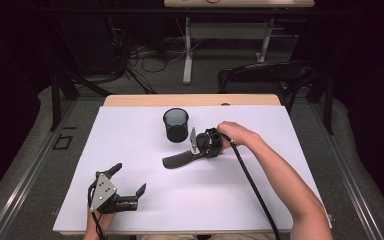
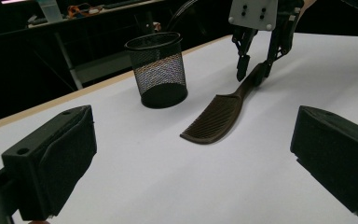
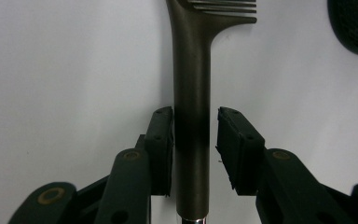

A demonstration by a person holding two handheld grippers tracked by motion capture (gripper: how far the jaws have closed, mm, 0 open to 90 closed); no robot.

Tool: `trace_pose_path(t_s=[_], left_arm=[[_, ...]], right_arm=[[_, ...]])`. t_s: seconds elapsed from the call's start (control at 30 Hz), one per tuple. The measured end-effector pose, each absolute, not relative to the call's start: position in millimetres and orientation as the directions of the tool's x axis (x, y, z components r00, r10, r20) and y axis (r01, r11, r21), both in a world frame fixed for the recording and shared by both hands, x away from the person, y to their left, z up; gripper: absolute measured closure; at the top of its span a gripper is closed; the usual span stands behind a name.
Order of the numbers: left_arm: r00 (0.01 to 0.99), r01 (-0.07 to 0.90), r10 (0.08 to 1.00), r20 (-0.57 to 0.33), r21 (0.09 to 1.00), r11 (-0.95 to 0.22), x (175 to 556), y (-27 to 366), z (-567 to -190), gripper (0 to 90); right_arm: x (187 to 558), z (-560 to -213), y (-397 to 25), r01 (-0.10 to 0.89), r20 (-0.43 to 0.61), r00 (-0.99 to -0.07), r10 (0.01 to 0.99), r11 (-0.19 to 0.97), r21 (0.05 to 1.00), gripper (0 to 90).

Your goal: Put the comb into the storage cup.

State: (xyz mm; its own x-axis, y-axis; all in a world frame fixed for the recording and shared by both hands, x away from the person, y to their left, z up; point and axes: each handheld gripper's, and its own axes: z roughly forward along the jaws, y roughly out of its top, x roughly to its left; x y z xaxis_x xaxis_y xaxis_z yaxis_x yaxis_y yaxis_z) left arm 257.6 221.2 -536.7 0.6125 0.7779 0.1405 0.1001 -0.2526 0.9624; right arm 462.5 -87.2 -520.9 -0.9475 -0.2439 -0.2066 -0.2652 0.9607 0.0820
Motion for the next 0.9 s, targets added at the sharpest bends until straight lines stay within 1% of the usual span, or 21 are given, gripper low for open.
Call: trace_pose_path(t_s=[0.33,0.47,0.53,0.67,0.77,0.9], left_arm=[[0.615,0.103,0.776,0.139,0.962,-0.254,257.9,220.7,-536.9,0.3],[0.615,0.104,0.776,0.137,0.962,-0.253,258.0,220.9,-537.1,0.3],[0.614,0.104,0.777,0.138,0.962,-0.253,257.9,221.0,-537.1,0.3],[0.613,0.105,0.778,0.136,0.962,-0.251,258.0,220.9,-537.2,0.3],[0.613,0.104,0.778,0.139,0.962,-0.254,257.8,221.1,-537.0,0.3],[0.612,0.103,0.778,0.14,0.962,-0.254,257.5,221.2,-536.8,0.3]], right_arm=[[463.4,-522.6,-79.4,-0.283,-0.183,-0.946,-0.269,0.958,0.054,68.2],[464.3,-527.2,-76.7,-0.287,-0.175,-0.945,-0.276,0.957,0.037,72.0],[464.9,-527.3,-76.9,-0.289,-0.173,-0.945,-0.278,0.957,0.04,72.2],[465.0,-526.3,-78.1,-0.289,-0.179,-0.944,-0.276,0.956,0.052,72.9],[464.2,-520.8,-81.0,-0.273,-0.195,-0.948,-0.25,0.957,0.1,73.1],[463.0,-516.1,-83.1,-0.264,-0.2,-0.951,-0.236,0.956,0.13,73.2]])
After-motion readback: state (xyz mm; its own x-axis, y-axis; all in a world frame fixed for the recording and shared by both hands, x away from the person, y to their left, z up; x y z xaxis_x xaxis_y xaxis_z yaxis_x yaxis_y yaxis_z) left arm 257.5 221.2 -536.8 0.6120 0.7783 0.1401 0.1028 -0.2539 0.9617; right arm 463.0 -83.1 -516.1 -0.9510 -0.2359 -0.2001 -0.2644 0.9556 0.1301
